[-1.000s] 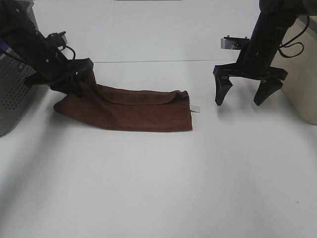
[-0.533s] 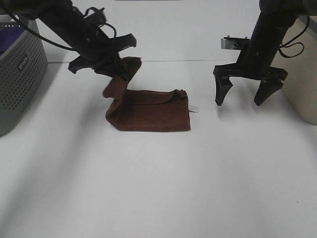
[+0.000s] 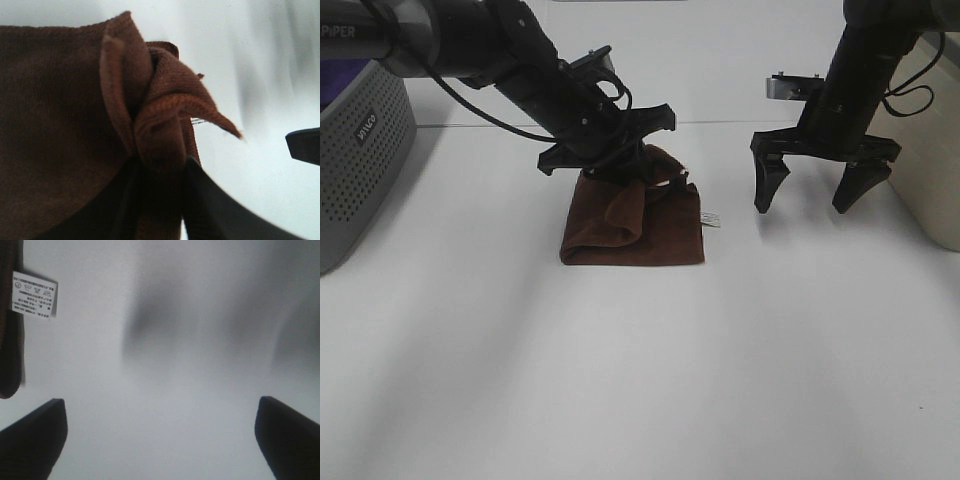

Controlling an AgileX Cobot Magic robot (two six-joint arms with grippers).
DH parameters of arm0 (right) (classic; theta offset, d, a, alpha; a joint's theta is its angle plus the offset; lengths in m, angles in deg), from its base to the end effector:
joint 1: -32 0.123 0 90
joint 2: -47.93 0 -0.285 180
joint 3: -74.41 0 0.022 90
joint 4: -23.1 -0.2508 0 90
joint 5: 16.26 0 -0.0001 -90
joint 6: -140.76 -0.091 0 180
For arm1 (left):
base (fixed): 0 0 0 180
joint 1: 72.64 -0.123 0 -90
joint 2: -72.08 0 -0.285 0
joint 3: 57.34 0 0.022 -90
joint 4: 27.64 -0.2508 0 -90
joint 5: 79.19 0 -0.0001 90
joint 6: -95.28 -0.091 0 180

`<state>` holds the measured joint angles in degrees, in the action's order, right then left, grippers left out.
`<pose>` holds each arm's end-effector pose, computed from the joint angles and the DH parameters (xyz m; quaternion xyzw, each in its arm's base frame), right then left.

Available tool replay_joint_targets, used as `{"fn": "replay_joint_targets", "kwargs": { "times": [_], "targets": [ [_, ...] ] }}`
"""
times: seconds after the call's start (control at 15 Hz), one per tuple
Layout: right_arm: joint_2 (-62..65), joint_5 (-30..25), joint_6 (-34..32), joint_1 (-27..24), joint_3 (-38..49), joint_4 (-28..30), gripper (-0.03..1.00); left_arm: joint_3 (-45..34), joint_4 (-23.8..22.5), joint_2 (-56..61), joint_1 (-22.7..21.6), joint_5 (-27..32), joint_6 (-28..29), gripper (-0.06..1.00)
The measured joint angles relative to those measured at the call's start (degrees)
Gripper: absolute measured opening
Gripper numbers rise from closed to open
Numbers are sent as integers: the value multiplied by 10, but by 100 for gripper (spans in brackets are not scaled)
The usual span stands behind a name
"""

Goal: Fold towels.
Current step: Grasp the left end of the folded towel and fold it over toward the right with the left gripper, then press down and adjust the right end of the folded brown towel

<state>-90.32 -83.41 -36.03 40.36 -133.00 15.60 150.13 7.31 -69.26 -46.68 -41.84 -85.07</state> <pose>0.4517 0.0775 0.1538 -0.0764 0.9951 0.0614 0.0148 0.4434 -0.2511 0.1490 0.0292 0.9420 -0.2825 0.1789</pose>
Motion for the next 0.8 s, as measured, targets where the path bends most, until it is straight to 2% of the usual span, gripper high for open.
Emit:
{"fn": "replay_joint_targets", "kwargs": {
  "times": [0.2, 0.27, 0.53, 0.6, 0.8],
  "targets": [
    [0, 0, 0, 0, 0, -6, 97, 0, 15, -2, 0, -33, 0, 67],
    [-1, 0, 0, 0, 0, -11, 97, 0, 22, -2, 0, -41, 0, 73],
    [37, 0, 35, 0, 0, -92, 97, 0, 29, 6, -14, -46, 0, 76],
    [54, 0, 61, 0, 0, -180, 97, 0, 18, 33, -45, -44, -1, 76],
    [57, 1, 121, 23, 0, -293, 97, 0, -36, 84, -93, -15, -2, 76]
  ]
}}
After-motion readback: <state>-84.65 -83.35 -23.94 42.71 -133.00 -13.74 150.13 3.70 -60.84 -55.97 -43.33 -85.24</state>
